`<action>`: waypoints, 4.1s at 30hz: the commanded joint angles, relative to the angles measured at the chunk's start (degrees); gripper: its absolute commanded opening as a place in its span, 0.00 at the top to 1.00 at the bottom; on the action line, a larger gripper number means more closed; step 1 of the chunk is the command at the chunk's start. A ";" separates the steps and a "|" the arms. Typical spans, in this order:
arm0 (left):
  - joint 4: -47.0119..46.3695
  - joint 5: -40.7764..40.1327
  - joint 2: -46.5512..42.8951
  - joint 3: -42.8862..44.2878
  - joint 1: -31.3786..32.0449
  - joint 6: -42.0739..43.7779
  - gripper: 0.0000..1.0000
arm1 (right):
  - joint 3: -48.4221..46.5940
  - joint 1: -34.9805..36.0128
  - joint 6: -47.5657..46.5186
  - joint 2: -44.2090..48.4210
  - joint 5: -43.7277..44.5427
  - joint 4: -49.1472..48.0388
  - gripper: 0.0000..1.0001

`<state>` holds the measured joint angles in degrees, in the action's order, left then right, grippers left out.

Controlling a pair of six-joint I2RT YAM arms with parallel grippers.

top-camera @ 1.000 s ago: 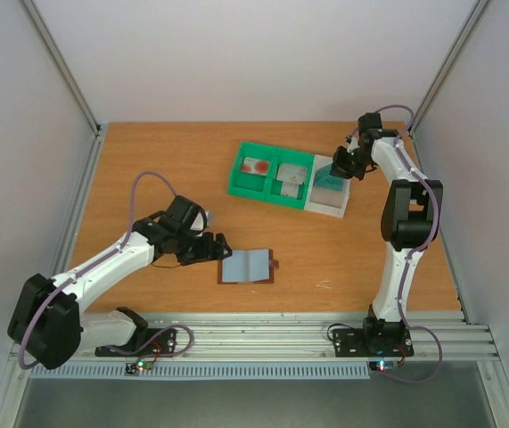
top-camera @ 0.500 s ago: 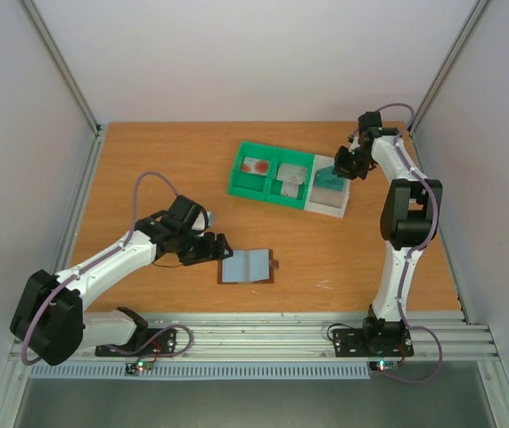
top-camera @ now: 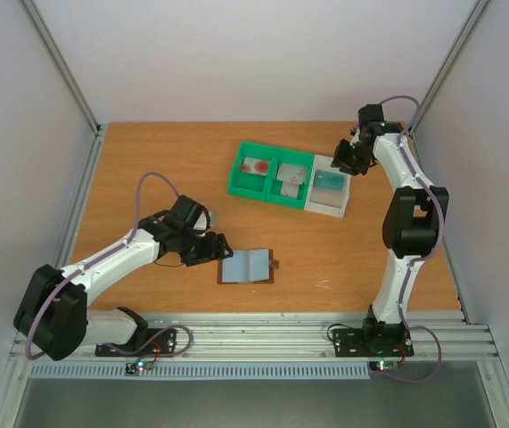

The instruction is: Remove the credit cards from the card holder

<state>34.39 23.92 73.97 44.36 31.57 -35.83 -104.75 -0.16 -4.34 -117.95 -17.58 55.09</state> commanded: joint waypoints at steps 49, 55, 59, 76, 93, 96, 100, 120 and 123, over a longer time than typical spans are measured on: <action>-17.90 5.64 8.51 -7.10 0.07 -6.67 0.53 | 53.21 41.56 20.45 19.81 -2.62 -30.22 0.78; -18.93 5.09 10.48 -7.48 0.07 -7.06 0.53 | 55.61 42.48 21.34 19.35 -2.50 -32.58 0.83; -21.19 6.06 12.38 -8.22 0.07 -7.69 0.56 | 55.97 42.68 21.40 19.49 -2.59 -32.86 0.84; -33.41 13.65 13.69 -11.15 0.12 -13.28 0.99 | 58.79 42.88 22.09 18.31 -2.48 -36.02 0.85; -8.75 -1.45 0.05 -4.32 0.07 -6.79 0.39 | 52.22 42.98 21.04 30.70 -0.68 -27.65 0.63; -1.88 -5.52 -3.91 -0.46 0.07 -4.02 0.22 | 50.49 43.04 20.38 35.35 1.42 -24.79 0.53; 7.12 -13.03 -9.13 5.97 0.07 -0.44 0.01 | 47.68 43.01 18.89 41.66 5.97 -19.38 0.32; 24.12 -24.42 -29.65 23.94 0.07 5.01 0.01 | 36.02 42.94 14.87 64.49 23.82 -2.27 0.02; 23.54 -24.67 -31.43 24.47 0.07 4.58 0.01 | 36.10 43.05 15.05 66.56 24.10 -2.37 0.02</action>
<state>58.19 0.51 44.75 67.18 31.53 -32.05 -67.59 42.46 11.46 -53.71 4.01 50.81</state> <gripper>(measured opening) 0.994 0.986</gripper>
